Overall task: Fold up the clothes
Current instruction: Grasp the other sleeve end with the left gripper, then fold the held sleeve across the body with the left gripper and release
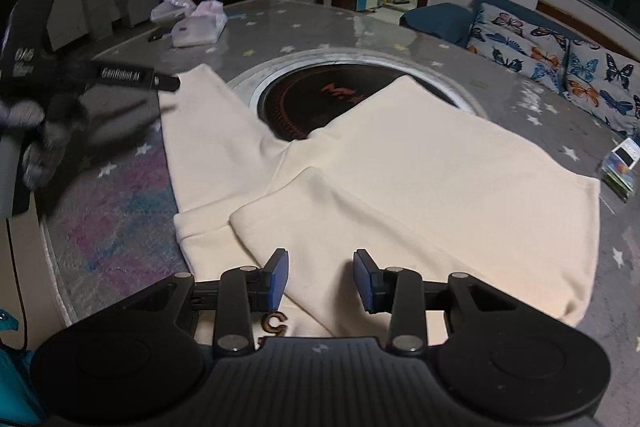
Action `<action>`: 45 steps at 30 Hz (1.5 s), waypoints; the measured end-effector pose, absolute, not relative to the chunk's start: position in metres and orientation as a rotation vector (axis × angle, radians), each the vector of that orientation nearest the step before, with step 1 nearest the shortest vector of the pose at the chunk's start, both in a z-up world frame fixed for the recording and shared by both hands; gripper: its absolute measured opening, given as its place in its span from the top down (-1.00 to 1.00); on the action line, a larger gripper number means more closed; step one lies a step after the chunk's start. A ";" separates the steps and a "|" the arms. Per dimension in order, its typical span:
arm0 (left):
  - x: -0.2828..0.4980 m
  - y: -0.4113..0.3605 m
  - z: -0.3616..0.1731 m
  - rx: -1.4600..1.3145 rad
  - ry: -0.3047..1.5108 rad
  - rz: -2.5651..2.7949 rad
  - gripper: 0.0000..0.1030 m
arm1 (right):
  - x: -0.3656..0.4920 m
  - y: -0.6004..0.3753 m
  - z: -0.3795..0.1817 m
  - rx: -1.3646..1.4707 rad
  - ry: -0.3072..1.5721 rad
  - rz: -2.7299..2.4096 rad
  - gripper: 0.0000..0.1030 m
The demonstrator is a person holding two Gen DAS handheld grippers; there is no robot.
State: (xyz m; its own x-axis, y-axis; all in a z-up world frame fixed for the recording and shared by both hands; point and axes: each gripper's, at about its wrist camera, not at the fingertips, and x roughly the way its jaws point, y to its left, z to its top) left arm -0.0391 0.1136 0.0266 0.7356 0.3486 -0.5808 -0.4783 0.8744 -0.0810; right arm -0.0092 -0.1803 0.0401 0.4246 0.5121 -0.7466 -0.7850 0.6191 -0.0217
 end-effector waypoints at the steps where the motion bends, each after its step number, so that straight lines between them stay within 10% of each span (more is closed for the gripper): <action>1: -0.038 0.120 0.025 -0.242 0.589 0.481 -0.12 | -0.010 -0.178 0.039 -0.403 0.777 0.841 0.31; 10: -0.034 0.145 0.012 -0.331 0.595 0.513 0.00 | -0.012 -0.187 0.051 -0.377 0.750 0.818 0.30; 19: -0.031 0.153 0.011 -0.414 0.554 0.479 0.82 | -0.017 -0.206 0.059 -0.335 0.732 0.785 0.30; 45: -0.007 -0.090 0.089 -0.337 0.487 -0.364 0.84 | -0.012 -0.318 0.072 -0.109 0.684 0.556 0.31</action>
